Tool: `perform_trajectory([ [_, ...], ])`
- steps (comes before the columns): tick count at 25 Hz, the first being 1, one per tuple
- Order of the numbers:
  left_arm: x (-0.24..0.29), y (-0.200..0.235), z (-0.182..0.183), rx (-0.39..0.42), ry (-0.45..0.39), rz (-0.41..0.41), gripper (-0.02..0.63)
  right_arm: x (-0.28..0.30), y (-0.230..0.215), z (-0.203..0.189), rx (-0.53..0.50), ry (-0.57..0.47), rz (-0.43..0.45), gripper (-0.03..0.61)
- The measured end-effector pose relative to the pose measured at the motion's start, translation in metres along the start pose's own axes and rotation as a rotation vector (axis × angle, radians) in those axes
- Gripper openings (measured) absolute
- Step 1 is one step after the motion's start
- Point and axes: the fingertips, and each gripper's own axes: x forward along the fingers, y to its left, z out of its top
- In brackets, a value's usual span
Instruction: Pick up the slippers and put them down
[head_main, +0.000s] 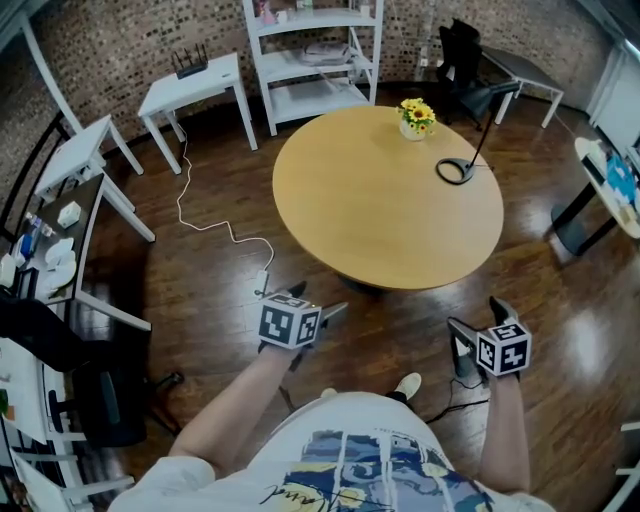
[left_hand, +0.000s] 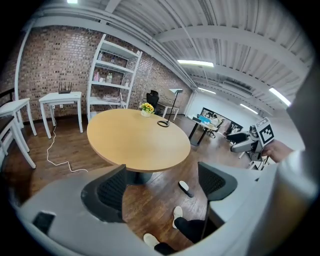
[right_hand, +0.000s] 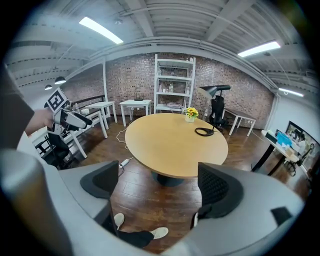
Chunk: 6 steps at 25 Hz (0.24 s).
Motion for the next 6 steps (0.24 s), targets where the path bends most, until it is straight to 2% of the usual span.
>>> perform_trajectory([
  [6,-0.004,0.0062,-0.0037,0.006,0.001,0.004,0.445,0.0008,0.0071,0.0022,-0.007,-0.008,-0.002,0.508],
])
